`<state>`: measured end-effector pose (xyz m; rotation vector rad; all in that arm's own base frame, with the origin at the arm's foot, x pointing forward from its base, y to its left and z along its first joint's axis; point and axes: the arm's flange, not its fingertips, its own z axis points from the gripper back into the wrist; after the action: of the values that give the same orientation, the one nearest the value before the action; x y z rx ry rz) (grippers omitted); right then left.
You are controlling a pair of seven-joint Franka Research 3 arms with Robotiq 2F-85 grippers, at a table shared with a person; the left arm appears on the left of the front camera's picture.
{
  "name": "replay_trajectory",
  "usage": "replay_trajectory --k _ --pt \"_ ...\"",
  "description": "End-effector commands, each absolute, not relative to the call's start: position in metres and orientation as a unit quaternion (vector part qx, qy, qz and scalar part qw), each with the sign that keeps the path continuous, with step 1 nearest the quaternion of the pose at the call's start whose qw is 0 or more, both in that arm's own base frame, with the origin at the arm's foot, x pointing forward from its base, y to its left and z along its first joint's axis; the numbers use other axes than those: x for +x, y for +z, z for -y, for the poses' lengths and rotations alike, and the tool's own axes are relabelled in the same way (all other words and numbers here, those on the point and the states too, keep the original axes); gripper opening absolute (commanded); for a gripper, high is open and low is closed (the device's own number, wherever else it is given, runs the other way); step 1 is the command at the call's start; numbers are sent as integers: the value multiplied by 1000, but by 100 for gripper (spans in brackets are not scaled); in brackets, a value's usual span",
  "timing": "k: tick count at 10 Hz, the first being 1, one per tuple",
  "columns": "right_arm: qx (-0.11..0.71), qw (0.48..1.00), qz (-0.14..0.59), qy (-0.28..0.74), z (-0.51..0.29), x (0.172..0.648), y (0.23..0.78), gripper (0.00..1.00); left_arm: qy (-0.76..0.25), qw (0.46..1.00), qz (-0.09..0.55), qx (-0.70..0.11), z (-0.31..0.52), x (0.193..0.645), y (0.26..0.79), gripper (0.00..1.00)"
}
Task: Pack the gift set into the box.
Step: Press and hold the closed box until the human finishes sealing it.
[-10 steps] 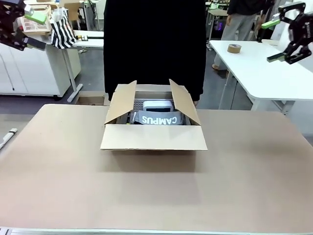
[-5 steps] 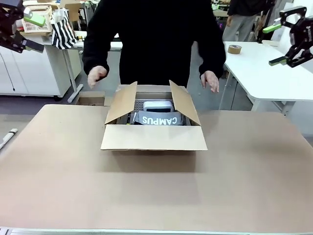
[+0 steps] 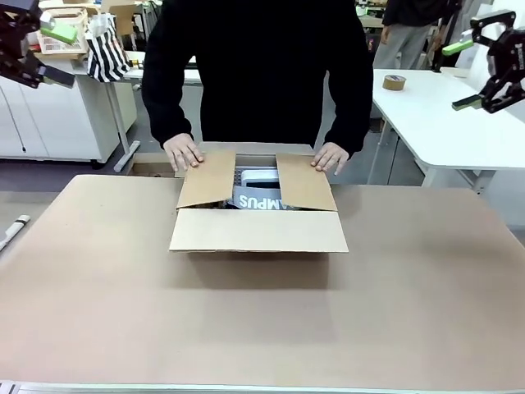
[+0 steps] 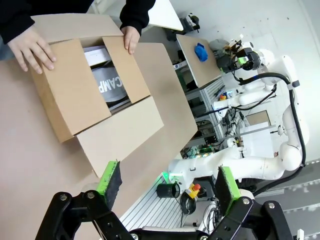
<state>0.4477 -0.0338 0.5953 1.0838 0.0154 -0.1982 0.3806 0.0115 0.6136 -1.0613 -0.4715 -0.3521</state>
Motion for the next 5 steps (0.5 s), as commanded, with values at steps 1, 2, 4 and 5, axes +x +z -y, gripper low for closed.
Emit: replay_trajectory --k 1,2,4,5 --pt "513 853 -11 -93 34 445 596 100 -165 816 225 -506 -10 379 613 100" --pt "513 853 -11 -93 34 445 596 100 -165 816 225 -506 -10 379 613 100" --pt "513 853 -11 -93 34 445 596 100 -165 816 225 -506 -10 379 613 100" --pt "513 853 -11 -93 34 445 596 100 -165 816 225 -506 -10 379 613 100"
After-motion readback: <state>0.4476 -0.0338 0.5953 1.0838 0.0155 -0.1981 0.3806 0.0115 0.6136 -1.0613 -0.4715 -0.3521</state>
